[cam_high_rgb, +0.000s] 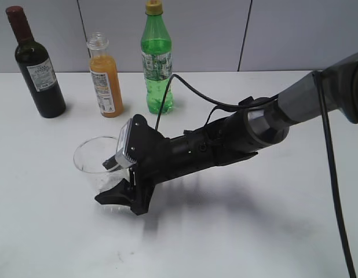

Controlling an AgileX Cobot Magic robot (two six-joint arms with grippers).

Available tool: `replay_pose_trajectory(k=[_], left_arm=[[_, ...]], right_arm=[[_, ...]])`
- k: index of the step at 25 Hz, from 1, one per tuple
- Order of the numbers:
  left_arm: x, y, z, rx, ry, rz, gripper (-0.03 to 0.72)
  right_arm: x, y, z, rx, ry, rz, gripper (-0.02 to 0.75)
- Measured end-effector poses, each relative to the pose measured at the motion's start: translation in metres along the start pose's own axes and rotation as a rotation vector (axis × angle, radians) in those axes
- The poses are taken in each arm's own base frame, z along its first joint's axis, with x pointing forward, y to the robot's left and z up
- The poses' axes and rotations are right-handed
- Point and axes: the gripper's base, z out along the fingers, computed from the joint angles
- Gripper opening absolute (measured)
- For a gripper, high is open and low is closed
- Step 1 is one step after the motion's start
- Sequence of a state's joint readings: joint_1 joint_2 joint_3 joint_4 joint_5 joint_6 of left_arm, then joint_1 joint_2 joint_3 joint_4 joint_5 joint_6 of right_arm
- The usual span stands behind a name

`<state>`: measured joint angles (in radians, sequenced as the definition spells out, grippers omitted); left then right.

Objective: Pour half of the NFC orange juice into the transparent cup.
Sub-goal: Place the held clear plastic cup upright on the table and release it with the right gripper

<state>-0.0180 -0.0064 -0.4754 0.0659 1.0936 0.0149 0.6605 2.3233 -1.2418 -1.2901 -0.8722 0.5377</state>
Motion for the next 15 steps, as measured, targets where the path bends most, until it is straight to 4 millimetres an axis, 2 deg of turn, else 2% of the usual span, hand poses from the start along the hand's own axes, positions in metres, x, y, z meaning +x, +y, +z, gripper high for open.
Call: replay_pose_trajectory(k=[15], left_arm=[[0.0,0.0,0.0,0.0,0.0,0.0,0.59]], right_arm=[[0.0061,0.0004,0.0009,-0.006,0.059,0.007,0.539]])
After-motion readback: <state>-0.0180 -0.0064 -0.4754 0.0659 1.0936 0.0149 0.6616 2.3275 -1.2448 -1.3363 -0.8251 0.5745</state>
